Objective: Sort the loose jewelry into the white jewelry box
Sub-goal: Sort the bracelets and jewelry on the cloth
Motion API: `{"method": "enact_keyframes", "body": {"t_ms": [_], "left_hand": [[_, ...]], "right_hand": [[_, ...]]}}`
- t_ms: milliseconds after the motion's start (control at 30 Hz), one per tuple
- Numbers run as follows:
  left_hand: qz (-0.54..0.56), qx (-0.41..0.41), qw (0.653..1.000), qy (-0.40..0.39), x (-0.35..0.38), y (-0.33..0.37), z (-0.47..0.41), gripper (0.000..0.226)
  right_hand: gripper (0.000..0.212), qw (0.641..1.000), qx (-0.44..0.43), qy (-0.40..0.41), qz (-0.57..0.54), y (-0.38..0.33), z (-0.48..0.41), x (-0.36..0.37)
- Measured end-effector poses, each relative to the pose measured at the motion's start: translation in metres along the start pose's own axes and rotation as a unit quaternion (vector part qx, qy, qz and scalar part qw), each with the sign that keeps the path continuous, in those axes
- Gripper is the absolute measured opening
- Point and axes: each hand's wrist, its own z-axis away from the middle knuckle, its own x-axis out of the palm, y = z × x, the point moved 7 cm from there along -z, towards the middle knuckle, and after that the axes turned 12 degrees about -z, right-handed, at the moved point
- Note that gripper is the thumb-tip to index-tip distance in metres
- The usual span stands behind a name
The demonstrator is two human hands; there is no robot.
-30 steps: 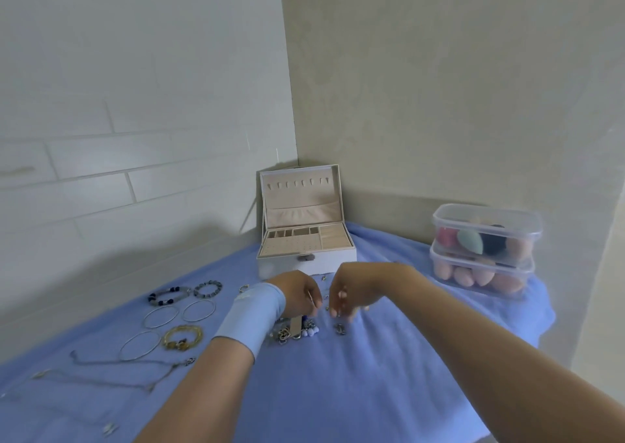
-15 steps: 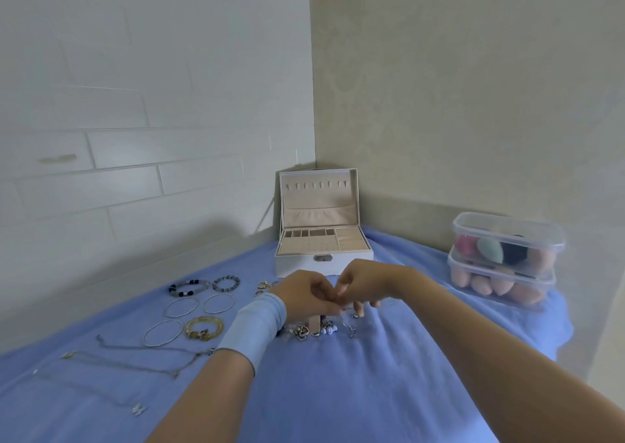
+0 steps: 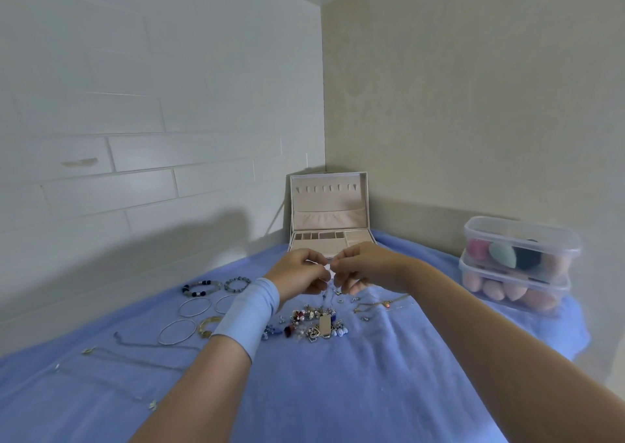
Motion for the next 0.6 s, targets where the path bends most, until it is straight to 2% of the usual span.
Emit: {"method": "enact_keyframes", "body": {"t_ms": [100, 200, 300, 400, 467, 533, 600], "left_hand": [[0.044, -0.015, 0.999, -0.002, -0.007, 0.002, 0.001, 0.014], [0.069, -0.024, 0.997, -0.036, -0.008, 0.005, 0.006, 0.012], [0.057, -0.021, 0.995, -0.081, -0.007, 0.004, 0.015, 0.007], [0.039, -0.013, 0.993, -0.108, -0.006, 0.003, 0.018, 0.007], [-0.005, 0.001, 0.998, -0.070, -0.011, 0.003, 0.013, 0.010], [-0.070, 0.019, 0.997, -0.017, -0.018, 0.005, 0.008, 0.023], [-0.083, 0.031, 0.996, -0.008, -0.019, 0.009, 0.007, 0.026]], "right_hand": [[0.019, 1.000, -0.022, -0.010, 0.001, -0.007, -0.001, 0.003], [0.019, 1.000, -0.021, -0.010, 0.006, -0.010, -0.005, 0.005], [0.020, 0.999, 0.020, -0.010, -0.043, -0.009, -0.006, 0.009], [0.025, 0.999, 0.016, -0.003, -0.051, -0.011, -0.008, 0.013], [0.026, 1.000, 0.006, 0.009, -0.017, -0.015, -0.010, 0.014], [0.026, 1.000, 0.000, 0.013, -0.002, -0.020, -0.011, 0.015], [0.028, 1.000, -0.007, 0.001, -0.006, -0.025, -0.012, 0.018]]}}
